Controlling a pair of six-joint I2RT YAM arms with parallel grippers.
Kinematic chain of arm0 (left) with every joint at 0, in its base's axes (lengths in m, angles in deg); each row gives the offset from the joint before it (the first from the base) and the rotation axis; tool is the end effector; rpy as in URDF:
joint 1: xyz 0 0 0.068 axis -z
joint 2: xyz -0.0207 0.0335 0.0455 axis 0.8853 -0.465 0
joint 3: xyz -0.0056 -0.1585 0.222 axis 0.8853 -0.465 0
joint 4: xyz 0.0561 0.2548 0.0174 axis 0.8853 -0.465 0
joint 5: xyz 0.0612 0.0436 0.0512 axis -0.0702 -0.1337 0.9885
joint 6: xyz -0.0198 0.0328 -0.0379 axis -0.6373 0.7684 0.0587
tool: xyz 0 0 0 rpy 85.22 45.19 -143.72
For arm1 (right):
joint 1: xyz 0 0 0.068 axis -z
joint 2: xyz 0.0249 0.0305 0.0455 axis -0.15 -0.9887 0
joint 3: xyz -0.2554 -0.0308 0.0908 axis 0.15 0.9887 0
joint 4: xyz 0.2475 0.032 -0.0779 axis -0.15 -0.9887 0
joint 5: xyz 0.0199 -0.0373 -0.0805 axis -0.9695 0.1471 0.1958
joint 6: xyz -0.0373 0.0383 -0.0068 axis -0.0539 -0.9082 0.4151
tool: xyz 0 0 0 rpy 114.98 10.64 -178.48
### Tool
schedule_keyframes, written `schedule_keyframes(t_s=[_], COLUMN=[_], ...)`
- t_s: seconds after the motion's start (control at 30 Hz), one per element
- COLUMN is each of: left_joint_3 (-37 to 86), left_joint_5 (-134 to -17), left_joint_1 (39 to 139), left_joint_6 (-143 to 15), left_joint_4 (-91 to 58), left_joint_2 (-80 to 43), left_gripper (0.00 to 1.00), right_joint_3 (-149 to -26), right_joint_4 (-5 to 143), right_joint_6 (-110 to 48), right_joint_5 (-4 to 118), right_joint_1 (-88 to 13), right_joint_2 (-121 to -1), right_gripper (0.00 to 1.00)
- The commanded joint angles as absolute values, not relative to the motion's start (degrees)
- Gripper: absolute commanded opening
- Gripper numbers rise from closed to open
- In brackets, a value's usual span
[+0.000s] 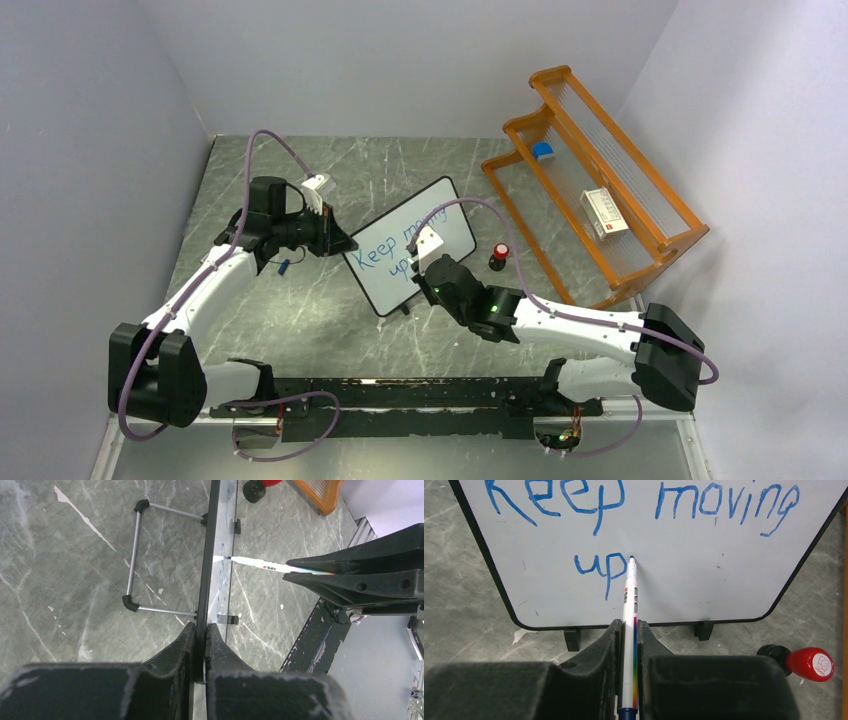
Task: Write a sentence on the whiteboard
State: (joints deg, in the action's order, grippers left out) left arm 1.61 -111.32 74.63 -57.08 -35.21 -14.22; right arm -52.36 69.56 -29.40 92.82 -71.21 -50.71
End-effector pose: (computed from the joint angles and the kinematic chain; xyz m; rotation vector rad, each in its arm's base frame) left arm 0.2513 -0.0803 0.2631 0.5697 2.1390 -1.0226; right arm 0.1375 0.2291 0.2391 -0.7145 1.9085 0.2337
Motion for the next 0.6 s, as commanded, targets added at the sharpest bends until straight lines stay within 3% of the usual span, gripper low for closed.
schedule_keyframes(t_s=[0.0, 0.57], left_joint_3=[0.7, 0.6], left_joint_5=[-103.0, -102.8], left_joint_1=[75.0, 75.0], left_joint_6=[-53.9, -53.9], left_joint_4=[-39.7, -39.7], left_joint_2=[-16.6, -16.6], left_gripper=[0.05, 0.05], right_joint_3=[-53.2, -50.7], right_joint_4=[70.4, 66.5], right_joint_6=[-29.4, -31.5], right_joint_5=[93.1, 92.9], right_joint_1=[-70.6, -70.6], right_joint_2=[-51.6, -49.5], right_gripper=[0.00, 0.00])
